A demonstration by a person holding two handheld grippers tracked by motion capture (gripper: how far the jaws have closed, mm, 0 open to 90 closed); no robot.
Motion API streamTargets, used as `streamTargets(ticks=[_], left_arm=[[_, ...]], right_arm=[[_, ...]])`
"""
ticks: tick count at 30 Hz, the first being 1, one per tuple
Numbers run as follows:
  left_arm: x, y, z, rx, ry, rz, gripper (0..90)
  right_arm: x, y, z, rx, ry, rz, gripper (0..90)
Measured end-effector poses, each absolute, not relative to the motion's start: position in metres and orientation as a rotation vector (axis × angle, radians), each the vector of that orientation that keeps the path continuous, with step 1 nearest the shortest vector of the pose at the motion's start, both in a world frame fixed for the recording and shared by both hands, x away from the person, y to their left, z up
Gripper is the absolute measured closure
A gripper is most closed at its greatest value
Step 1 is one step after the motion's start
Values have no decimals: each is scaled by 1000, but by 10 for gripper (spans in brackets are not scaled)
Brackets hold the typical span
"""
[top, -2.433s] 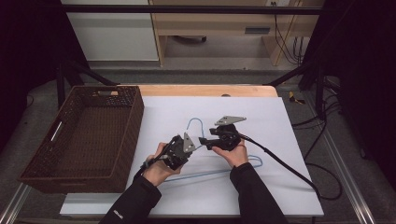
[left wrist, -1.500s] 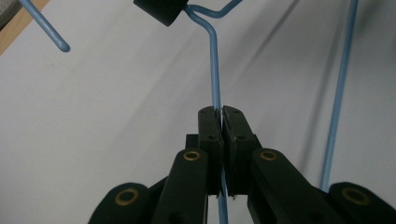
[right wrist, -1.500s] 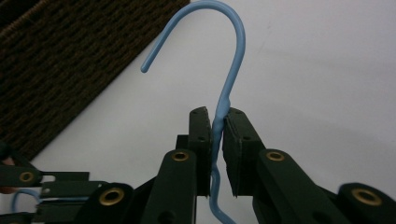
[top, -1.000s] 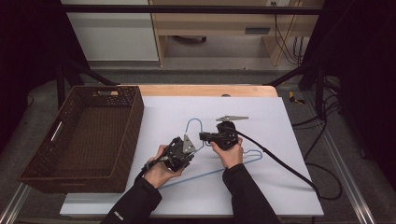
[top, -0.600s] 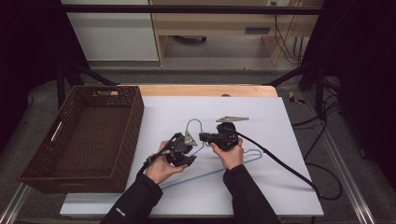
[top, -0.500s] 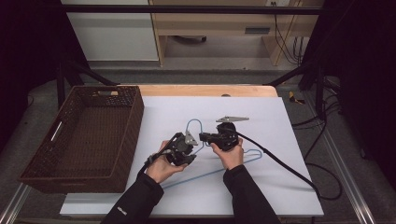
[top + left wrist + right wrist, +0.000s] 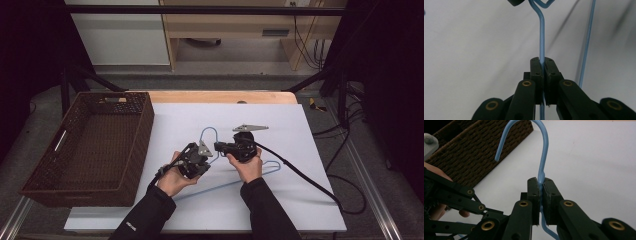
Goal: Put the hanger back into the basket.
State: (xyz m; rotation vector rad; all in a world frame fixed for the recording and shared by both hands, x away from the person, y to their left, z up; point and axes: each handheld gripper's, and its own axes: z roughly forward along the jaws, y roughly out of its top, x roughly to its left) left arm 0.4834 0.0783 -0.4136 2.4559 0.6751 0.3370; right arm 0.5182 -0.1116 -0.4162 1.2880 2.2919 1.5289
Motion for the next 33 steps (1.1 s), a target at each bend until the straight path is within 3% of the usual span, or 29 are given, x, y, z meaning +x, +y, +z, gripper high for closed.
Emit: streamTargets(ticks=[8,15,23,28,33], left_arm=[[474,81,-397,2396,678,377,876],[468,89,-367,2341,672,426,876],[468,102,-336,2278,707,496,876],[469,115,-316,2238,746,543,876],[468,132,-292,2221,758,608,876]], right_arm=[[496,-136,-393,1162,2234,1577,651],[464,-196,-379,1129,2127,1603,498],[436,-249,-388,1084,2036,1540,230],[429,-259,-398,1062,2057,1485,115],[424,-267,-405,1082,2070,1463,63]])
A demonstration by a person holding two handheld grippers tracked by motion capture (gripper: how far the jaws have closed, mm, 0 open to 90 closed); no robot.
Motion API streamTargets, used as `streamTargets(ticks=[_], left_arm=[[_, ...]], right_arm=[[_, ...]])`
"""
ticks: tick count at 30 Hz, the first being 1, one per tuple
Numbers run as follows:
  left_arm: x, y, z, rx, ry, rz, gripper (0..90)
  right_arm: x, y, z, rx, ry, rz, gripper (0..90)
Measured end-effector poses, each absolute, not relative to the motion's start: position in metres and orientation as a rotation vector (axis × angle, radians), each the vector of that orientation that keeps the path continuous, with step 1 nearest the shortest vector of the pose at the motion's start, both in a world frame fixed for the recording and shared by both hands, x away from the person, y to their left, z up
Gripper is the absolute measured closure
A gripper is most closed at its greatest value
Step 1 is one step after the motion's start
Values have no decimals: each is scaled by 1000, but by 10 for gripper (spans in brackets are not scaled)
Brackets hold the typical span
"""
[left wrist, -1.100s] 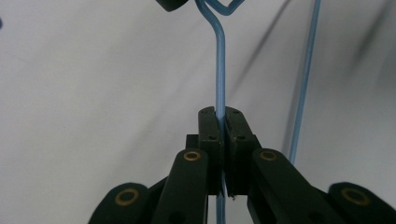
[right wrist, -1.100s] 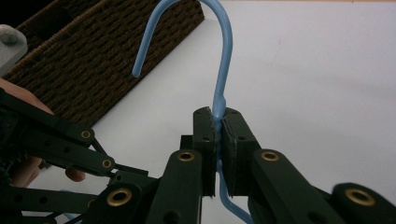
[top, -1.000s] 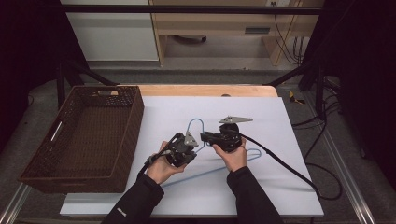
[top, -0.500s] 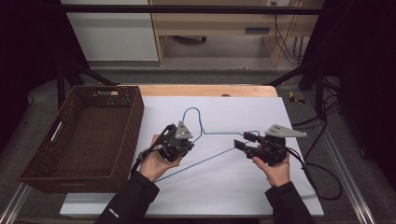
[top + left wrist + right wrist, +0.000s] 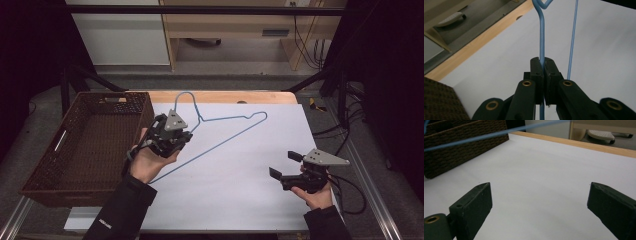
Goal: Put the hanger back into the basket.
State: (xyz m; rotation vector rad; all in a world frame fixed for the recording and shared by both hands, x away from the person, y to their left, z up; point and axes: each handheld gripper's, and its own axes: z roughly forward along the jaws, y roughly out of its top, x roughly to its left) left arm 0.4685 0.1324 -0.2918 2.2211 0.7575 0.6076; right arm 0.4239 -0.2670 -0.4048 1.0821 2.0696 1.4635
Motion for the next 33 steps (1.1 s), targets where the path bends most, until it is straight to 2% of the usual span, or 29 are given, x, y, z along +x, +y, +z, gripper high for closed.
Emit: streamTargets(ticks=[9,18,33], left_arm=[[474,166,-260,2161,817,698,876],[479,205,-245,2120,882,749,876],[482,264,-233,2142,964,741,876]], right_arm=[[419,-275,-406,1088,2038,1449,31],[416,-281,-407,1108,2022,1430,22],[418,-280,-410,1103,2039,1407,20]])
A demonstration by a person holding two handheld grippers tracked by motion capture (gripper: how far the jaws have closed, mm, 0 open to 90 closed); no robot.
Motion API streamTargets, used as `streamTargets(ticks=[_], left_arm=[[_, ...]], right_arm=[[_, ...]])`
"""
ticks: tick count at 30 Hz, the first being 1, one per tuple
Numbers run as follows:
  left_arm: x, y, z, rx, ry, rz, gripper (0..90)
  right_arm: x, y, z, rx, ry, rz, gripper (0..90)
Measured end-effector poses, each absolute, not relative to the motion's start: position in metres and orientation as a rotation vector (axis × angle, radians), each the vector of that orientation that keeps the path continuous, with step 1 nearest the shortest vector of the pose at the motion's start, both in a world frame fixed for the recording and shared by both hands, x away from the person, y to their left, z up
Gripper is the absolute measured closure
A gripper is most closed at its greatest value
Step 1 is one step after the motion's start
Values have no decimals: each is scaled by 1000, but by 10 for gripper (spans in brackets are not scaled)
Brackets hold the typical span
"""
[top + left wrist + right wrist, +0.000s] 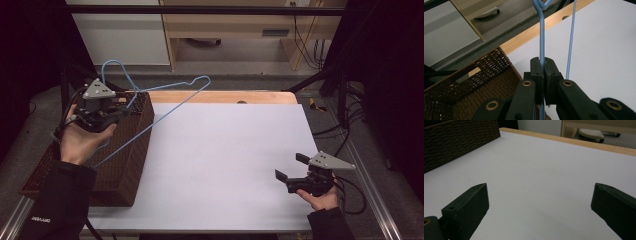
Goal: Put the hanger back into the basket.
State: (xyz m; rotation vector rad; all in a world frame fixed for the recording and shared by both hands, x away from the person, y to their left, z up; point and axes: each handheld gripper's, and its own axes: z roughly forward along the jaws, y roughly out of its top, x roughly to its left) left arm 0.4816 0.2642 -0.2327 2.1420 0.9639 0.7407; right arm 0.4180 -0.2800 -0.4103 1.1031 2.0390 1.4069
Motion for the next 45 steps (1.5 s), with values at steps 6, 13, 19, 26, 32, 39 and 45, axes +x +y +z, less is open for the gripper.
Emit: streamTargets(ticks=[6,13,19,26,32,39,45], left_arm=[[483,287,-237,2110,1036,764,876],[485,313,-245,2084,1112,810,876],[485,336,-252,2068,1161,832,876],[487,367,-264,2051,1225,855,876],[486,387,-276,2050,1279,867,876],[482,403,-291,2062,1298,888,876],[481,410,-306,2071,1324,863,875]], right_arm=[[419,-279,-411,1104,2041,1406,20],[419,-279,-412,1106,2039,1400,14],[419,-278,-413,1108,2043,1401,12],[420,-278,-413,1106,2044,1395,13],[420,-278,-413,1107,2048,1390,13],[420,-277,-414,1110,2046,1385,13],[420,-277,-414,1109,2045,1385,13]])
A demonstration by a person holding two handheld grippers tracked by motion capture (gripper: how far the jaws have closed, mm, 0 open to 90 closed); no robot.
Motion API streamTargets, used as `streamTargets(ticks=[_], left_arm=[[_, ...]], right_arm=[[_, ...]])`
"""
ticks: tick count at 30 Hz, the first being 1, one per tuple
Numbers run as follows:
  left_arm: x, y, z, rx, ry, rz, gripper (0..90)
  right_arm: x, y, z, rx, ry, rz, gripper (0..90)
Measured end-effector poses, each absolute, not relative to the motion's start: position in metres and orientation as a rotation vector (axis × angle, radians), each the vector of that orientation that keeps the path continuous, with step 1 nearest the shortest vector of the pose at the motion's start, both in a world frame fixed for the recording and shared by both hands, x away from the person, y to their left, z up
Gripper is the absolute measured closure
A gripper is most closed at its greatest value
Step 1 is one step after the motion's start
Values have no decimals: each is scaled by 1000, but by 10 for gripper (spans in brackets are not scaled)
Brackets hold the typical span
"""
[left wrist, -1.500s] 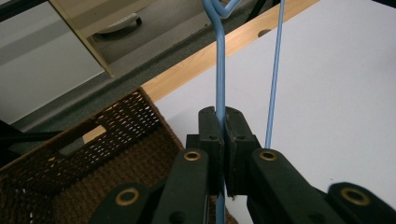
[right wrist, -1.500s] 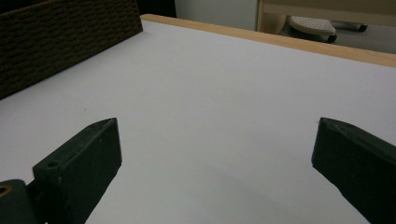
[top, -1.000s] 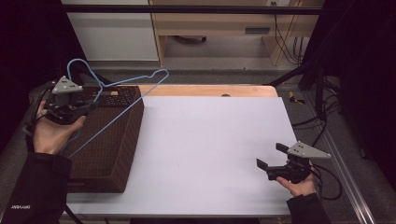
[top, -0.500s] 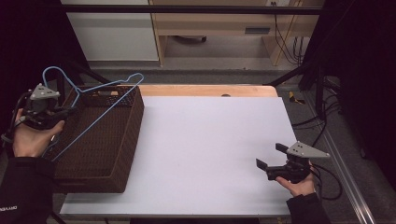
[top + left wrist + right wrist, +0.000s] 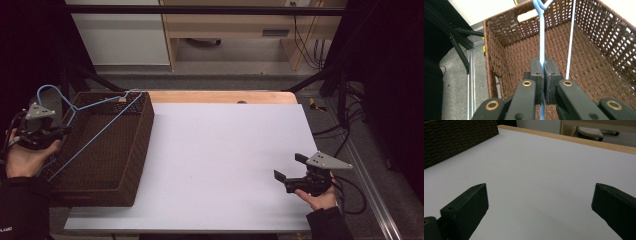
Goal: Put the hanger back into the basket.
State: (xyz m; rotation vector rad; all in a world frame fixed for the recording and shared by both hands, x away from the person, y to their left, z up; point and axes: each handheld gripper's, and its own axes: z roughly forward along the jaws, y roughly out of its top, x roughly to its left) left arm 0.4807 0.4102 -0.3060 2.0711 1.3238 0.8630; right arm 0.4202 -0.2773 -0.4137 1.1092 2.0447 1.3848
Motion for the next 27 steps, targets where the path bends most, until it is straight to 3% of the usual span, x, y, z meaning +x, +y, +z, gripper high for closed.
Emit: streamTargets(ticks=[21,27], left_arm=[[495,398,-376,2144,1382,712,863],[484,405,-362,2041,1393,705,689]], right_arm=[[420,-277,-414,1115,2043,1384,13],[420,-277,-414,1121,2038,1387,12]])
